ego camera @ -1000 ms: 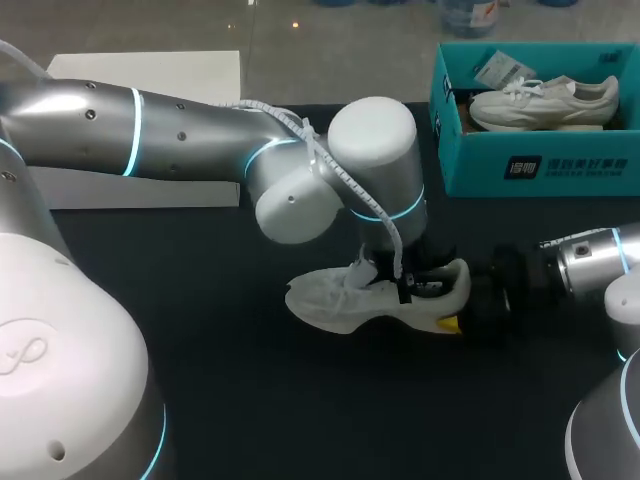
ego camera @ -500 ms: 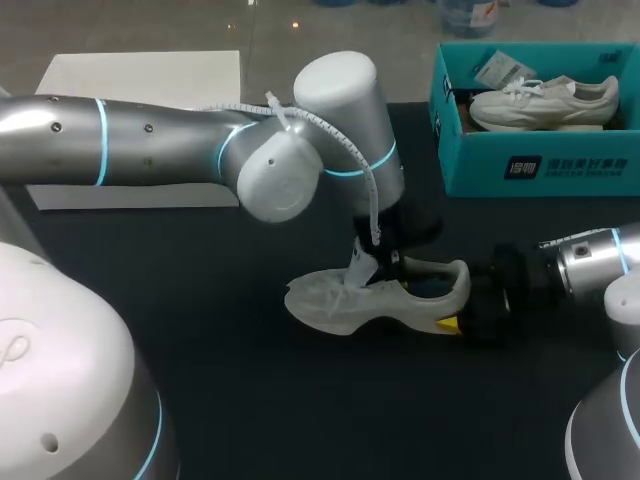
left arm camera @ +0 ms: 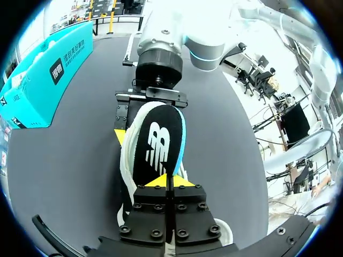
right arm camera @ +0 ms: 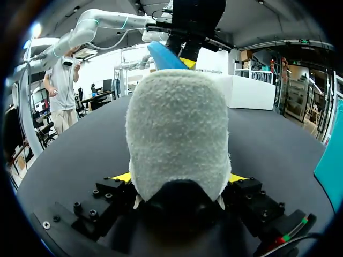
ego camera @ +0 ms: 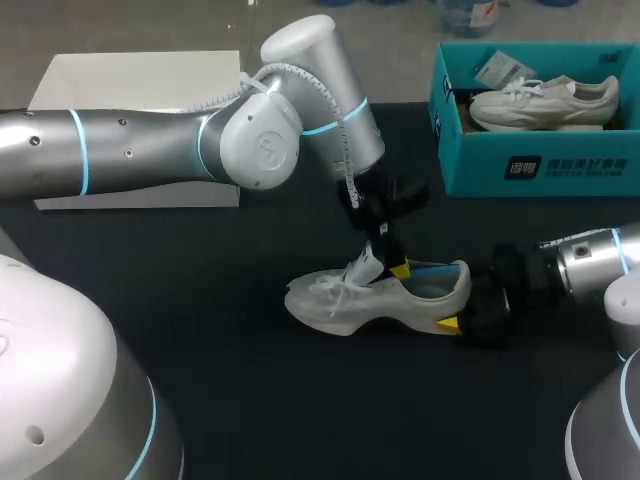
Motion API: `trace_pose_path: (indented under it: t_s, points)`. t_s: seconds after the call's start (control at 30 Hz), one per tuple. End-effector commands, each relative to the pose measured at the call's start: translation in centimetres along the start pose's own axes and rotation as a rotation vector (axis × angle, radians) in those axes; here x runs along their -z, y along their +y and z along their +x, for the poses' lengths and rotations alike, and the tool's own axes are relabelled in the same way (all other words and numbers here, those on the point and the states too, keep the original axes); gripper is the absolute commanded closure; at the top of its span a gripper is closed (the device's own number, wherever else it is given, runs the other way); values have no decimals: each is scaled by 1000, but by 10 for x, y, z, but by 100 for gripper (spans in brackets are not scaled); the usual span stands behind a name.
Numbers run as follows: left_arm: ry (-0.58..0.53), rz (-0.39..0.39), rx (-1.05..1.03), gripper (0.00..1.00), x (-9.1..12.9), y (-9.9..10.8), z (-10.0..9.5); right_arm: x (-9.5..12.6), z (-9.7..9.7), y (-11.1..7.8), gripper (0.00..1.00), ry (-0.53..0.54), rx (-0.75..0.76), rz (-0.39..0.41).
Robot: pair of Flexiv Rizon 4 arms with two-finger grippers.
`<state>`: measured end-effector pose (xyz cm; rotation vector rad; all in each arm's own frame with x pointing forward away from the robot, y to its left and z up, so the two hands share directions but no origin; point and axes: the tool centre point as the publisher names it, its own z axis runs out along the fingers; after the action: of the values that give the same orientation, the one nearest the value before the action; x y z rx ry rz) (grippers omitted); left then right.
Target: Take the shoe out of the shoebox, open the shoe tongue, remove and reinsert the insole, then place the shoe into the shoebox
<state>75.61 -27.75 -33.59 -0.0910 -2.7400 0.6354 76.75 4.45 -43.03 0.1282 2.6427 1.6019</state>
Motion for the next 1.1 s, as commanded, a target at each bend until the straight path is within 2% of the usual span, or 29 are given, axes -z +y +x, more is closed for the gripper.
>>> trace_pose_path:
  t_s: [0.03,0.23,0.4,0.43,0.53,0.63,0.93,1.1]
  points:
    - [22,15,-13,100,-1,-2,-1,-1,2,-1,100,-1,1,3]
    - [71,51,-19,100,-6,-16,2,-1,2,-1,100,-1,1,3]
    - [69,33,-18,100,-11,-18,3,-1,2,-1,100,-1,1,3]
    - [66,29,-15,84,-12,-17,2,-1,2,-1,100,-1,1,3]
    - [52,23,-6,55,-12,-14,0,-1,2,-1,100,-1,1,3]
    - [9,20,-5,43,-11,-12,0,-1,2,-1,100,-1,1,3]
    - [-66,5,-1,39,-21,-6,0,-1,2,-1,100,-1,1,3]
    - [-69,-9,6,45,-29,-4,-2,-1,2,-1,100,-1,1,3]
